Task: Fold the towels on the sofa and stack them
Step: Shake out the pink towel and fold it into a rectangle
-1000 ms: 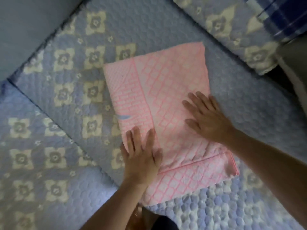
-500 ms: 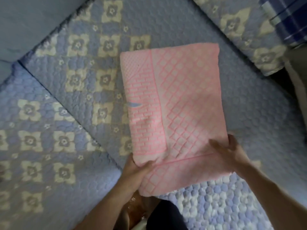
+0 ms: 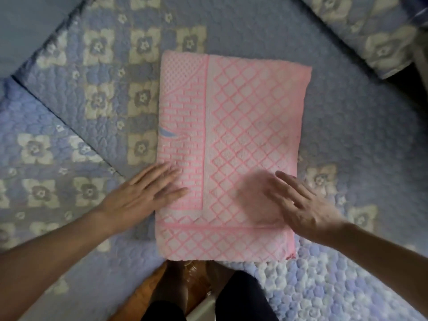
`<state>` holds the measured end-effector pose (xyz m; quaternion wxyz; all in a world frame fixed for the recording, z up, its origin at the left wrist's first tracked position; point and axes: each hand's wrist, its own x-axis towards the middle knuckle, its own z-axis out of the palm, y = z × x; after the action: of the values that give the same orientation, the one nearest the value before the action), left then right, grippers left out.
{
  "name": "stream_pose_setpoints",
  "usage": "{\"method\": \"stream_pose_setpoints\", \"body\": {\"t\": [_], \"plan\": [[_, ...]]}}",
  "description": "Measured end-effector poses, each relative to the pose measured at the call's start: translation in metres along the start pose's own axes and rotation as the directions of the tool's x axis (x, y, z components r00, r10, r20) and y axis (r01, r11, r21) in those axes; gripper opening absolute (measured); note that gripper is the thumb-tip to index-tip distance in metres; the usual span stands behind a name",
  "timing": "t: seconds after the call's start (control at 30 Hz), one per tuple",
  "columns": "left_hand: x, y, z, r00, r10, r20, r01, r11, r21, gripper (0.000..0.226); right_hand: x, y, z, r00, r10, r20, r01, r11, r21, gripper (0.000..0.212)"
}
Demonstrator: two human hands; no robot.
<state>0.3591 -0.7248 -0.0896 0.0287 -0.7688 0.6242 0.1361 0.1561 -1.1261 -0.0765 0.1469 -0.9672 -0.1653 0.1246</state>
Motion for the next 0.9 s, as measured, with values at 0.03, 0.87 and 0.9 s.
{"method": "stream_pose_setpoints", "body": {"t": [0.03, 0.87, 0.9], "plan": [[0.011, -0.013, 0.004, 0.988, 0.138, 0.072, -0.142, 0.988, 0.054, 0.076, 0.001, 0.016, 0.002, 0.99, -0.075, 0.121, 0.077, 0.997, -0.011, 0.078], [0.154, -0.066, -0.052, 0.195, -0.972, 0.132, 0.686, 0.039, -0.726, 0.05, 0.14, 0.07, -0.061, 0.272, 0.918, 0.288, -0.752, 0.016, 0.659, 0.057], [0.152, -0.057, -0.06, 0.227, -0.972, -0.066, 0.711, 0.211, -0.67, 0.049, 0.142, 0.068, -0.055, 0.253, 0.925, 0.283, -0.742, -0.002, 0.67, 0.057]]}}
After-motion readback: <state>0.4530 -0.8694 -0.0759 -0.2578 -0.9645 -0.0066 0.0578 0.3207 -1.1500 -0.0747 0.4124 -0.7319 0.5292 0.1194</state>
